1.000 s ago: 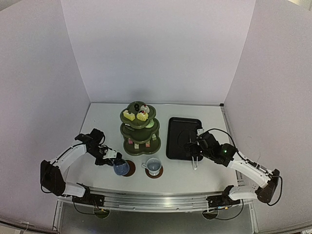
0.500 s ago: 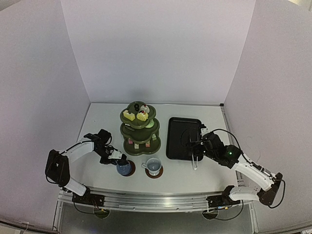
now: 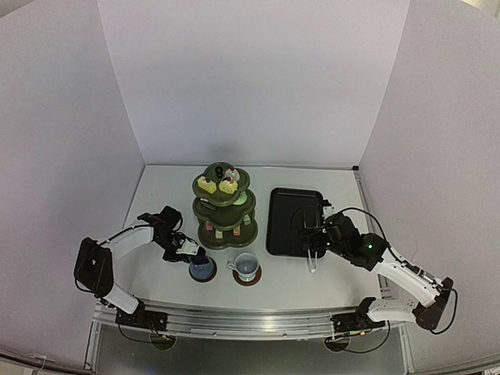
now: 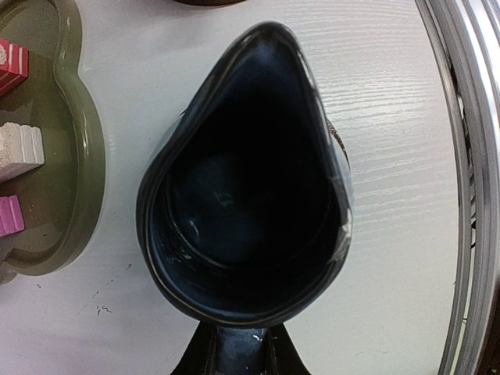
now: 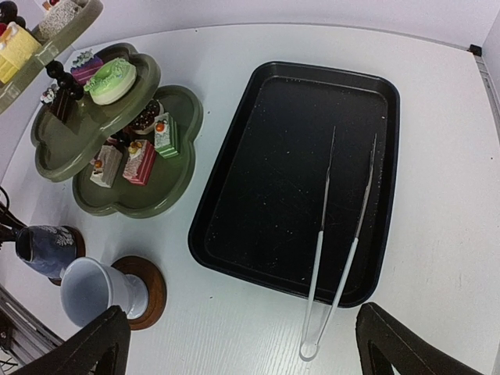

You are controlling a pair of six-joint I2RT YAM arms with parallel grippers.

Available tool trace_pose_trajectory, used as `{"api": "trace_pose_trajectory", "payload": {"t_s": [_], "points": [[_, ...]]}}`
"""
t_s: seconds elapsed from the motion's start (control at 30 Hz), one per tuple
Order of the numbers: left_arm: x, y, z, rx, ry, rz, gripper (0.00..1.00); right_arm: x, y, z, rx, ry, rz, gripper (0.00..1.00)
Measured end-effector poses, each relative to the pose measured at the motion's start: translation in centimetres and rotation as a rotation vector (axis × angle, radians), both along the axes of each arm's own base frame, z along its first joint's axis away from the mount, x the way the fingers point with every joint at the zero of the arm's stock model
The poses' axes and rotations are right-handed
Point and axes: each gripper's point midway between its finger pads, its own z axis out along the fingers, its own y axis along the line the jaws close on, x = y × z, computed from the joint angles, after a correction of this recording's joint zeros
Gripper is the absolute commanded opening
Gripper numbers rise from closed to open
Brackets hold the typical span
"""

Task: Serve the afternoon tea

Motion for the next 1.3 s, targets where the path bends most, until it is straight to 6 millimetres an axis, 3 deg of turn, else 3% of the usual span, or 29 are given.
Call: {"api": "trace_pose_trajectory", "payload": {"t_s": [0.37,0.43,0.5,0.6,0.7,0.9,1.3], "points": [[0.06,-0.33,-0.02,-0.006,-0.016,-0.040,0.04,0.00,-0.01,0.00,0.000,0.000,-0.001,0.98],[0.06,-0.34,-0.01,-0.006,-0.017,-0.043,0.20,0.00,-0.01,0.00,0.000,0.000,-0.001,0.98],[0.05,-0.33,-0.01,-0.005,-0.018,-0.046,0.47,0.00,-0.01,0.00,0.000,0.000,-0.001,0.98],[-0.01,-0.40,-0.09,-0.004,-0.018,-0.054,0.63,0.01,-0.01,0.00,0.000,0.000,-0.001,0.98],[-0.05,-0.46,-0.11,-0.004,-0.015,-0.050,0.63,0.00,-0.01,0.00,0.000,0.000,-0.001,0.98],[-0.11,-0.42,-0.13,-0.001,-0.005,-0.030,0.44,0.00,-0.01,0.00,0.000,0.000,-0.001,0.98],[-0.86,0.24,0.12,0.017,0.003,-0.010,0.43,0.00,-0.01,0.00,0.000,0.000,-0.001,0.98]]}}
